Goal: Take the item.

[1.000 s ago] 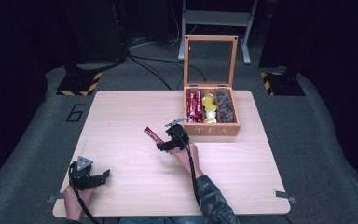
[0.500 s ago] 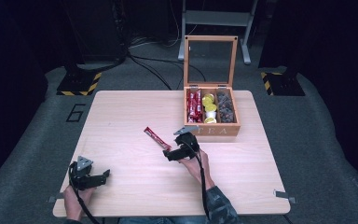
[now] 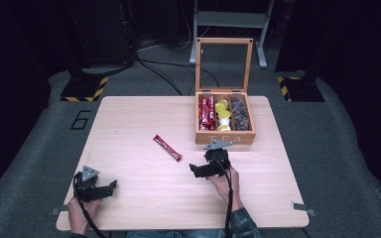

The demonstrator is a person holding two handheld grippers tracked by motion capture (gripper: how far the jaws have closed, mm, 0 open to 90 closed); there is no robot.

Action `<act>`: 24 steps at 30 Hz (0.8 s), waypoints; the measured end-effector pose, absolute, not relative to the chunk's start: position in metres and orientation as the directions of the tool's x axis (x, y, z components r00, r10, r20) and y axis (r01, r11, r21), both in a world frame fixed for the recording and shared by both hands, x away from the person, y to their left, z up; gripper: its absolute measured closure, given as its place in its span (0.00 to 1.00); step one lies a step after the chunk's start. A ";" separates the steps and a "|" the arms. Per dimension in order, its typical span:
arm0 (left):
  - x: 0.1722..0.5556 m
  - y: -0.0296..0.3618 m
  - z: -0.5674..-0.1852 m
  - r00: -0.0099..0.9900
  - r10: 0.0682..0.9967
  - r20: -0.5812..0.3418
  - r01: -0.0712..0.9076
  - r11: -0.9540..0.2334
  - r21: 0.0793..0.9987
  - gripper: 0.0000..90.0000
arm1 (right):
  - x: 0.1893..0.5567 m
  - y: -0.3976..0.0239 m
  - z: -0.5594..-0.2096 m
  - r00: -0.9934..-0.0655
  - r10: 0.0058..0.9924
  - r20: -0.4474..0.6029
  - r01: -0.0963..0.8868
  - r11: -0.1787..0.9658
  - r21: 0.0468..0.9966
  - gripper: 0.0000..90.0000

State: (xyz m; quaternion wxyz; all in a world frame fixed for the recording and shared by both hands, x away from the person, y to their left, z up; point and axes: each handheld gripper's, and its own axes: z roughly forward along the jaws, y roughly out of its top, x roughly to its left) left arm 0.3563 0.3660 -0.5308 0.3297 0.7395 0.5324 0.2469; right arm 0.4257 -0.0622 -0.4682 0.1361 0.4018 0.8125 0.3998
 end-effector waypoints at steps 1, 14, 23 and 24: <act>0.356 0.366 -0.531 0.310 0.951 0.013 0.624 -0.214 0.751 0.16 | 0.424 -0.066 -0.468 -0.633 0.768 0.093 0.546 0.359 0.757 0.06; 0.356 0.366 -0.531 0.310 0.951 0.013 0.625 -0.214 0.751 0.16 | 0.402 -0.121 -0.486 -0.528 0.845 0.091 0.596 0.292 0.748 0.07; 0.356 0.366 -0.531 0.310 0.951 0.013 0.625 -0.214 0.751 0.16 | 0.392 -0.158 -0.508 -0.432 0.901 0.046 0.638 0.269 0.722 0.07; 0.357 0.366 -0.531 0.310 0.951 0.012 0.625 -0.214 0.751 0.16 | 0.391 -0.162 -0.511 -0.416 0.908 0.045 0.647 0.261 0.717 0.07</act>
